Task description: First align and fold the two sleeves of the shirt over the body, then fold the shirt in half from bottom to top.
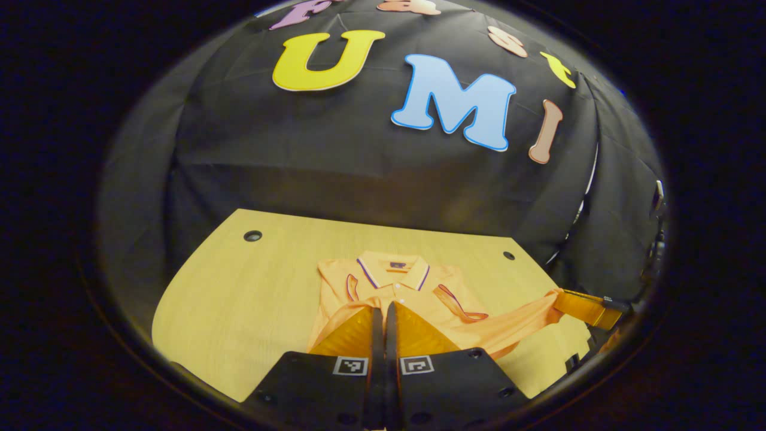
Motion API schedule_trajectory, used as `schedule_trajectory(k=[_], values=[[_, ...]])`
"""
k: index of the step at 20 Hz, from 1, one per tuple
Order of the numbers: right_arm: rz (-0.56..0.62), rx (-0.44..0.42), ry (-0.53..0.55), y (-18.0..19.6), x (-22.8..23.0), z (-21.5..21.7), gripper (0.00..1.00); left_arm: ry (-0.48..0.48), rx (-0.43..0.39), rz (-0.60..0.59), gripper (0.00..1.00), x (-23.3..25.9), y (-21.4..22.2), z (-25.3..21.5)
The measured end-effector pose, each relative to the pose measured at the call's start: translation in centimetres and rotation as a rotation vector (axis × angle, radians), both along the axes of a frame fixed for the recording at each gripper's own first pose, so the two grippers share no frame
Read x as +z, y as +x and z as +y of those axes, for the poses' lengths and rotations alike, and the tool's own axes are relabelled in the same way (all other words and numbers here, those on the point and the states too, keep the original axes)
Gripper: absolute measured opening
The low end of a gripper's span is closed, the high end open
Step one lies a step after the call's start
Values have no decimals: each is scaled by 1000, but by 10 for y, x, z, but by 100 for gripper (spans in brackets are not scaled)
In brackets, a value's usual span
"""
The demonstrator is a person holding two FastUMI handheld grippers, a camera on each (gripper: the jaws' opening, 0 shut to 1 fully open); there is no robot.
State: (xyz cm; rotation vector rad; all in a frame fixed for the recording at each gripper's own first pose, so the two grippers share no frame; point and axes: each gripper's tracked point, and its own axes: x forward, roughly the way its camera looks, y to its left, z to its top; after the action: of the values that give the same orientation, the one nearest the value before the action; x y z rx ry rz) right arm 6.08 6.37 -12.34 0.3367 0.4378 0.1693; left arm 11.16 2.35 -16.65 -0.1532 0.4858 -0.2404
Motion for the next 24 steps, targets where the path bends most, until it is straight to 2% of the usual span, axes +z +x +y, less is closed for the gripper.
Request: schedule_trajectory(k=[13,17,23,24], values=[[33,-126,-94,126,1,3,0,-29,-45,-39,6,-16,137,26],[46,-140,-117,159,-7,14,0,-10,-59,-68,6,-24,174,36],[57,-146,-176,199,-26,20,0,5,-38,-116,5,-34,215,35],[66,-149,-185,204,-33,19,4,10,-36,-119,5,-38,221,33]])
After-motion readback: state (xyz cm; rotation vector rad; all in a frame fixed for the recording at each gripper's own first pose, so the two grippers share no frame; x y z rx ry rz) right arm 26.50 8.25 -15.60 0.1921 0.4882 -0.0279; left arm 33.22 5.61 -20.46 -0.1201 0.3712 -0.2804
